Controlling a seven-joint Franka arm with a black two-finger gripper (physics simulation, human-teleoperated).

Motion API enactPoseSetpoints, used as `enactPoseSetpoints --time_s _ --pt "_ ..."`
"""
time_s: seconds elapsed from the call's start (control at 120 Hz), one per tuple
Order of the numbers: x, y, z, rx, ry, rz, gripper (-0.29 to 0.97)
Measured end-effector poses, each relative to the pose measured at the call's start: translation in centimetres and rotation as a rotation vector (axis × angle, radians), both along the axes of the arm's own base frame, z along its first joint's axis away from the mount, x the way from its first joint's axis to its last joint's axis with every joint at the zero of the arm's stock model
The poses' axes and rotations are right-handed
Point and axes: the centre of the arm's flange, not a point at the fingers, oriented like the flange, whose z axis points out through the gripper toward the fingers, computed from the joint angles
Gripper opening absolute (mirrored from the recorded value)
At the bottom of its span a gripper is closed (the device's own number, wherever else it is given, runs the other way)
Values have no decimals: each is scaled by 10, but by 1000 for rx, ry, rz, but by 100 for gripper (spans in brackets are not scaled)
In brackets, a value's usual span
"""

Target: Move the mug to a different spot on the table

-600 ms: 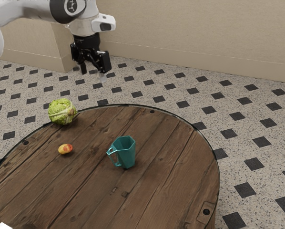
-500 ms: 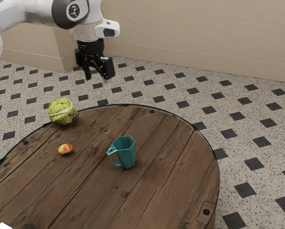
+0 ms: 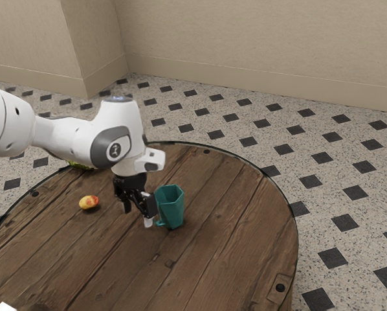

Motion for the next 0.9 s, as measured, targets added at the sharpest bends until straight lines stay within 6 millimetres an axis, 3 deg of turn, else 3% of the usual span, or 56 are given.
enactPoseSetpoints --time_s 0.317,0.617,0.9 --pt "15 3 -3 -4 -222 -245 68" --pt "14 6 -32 -7 -230 -361 67" --pt "21 4 -27 0 -296 -432 29"
